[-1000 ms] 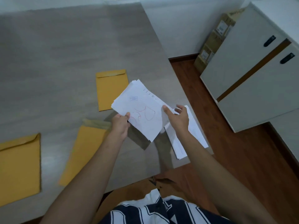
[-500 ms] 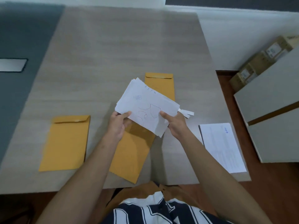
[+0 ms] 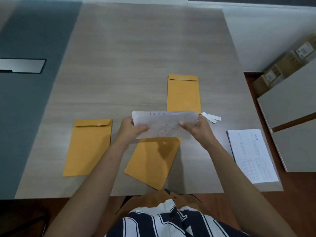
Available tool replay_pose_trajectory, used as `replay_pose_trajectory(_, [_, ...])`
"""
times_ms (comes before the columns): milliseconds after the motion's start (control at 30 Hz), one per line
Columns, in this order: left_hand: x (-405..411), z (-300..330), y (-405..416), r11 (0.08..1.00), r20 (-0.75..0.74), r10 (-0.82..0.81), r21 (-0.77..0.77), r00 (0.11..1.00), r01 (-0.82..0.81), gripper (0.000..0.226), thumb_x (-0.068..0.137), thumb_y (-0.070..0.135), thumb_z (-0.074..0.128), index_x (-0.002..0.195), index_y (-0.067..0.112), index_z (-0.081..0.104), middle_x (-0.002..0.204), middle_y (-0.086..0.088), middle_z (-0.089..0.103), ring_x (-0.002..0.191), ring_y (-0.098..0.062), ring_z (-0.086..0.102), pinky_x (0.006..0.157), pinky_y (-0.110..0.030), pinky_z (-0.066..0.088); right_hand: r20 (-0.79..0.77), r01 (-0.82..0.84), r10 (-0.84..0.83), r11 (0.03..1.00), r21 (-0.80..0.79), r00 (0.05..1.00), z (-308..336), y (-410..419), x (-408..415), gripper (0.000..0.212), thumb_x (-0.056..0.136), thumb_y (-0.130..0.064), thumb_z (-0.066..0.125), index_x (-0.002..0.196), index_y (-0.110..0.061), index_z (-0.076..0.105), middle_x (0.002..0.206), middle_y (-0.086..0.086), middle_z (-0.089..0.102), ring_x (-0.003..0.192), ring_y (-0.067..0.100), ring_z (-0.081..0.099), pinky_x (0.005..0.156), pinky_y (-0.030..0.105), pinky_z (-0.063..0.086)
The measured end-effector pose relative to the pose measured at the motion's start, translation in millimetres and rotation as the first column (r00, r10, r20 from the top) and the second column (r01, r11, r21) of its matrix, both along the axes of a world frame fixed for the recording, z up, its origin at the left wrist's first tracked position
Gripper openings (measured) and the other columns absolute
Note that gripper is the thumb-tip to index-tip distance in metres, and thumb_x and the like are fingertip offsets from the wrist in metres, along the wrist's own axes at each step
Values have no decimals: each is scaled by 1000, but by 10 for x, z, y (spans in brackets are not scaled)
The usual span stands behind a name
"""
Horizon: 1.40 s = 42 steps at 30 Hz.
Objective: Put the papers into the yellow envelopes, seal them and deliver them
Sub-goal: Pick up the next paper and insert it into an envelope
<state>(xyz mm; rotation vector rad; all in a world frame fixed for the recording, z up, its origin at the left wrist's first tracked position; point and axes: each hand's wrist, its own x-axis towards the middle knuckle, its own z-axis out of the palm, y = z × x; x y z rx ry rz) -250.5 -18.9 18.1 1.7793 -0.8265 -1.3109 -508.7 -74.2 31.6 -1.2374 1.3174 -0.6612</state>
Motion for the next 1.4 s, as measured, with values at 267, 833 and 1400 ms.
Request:
replay_pose_trajectory(267, [-291, -303, 316, 992, -30, 113, 65, 993, -111, 25, 67, -6, 79, 84, 11, 71, 93, -20, 71, 89, -33, 69, 76, -42, 56, -55, 145, -140, 984, 107, 989, -468, 389, 0, 35, 65, -9, 89, 96, -7, 74, 93, 10, 75, 88, 22, 72, 73, 31, 60])
replay_pose_trajectory(833, [-494, -259, -21, 994, 121, 94, 43, 988, -100, 16, 90, 12, 55, 94, 12, 70, 87, -3, 72, 81, -23, 67, 66, -33, 51, -204, 224, -198, 968, 111, 959, -283, 161, -197, 38, 67, -21, 89, 97, -13, 66, 92, 2, 71, 83, 16, 68, 69, 30, 56])
replay_pose_trajectory(1400, [-582, -497, -131, 752, 758, -582, 363, 296, 551, 88, 60, 50, 88, 136, 32, 47, 151, -2, 32, 137, -23, 31, 110, -36, 30, -385, 341, -332, 939, -47, 861, -31, -142, -829, 37, 69, -24, 88, 94, -8, 65, 91, 9, 67, 85, 28, 65, 77, 41, 57])
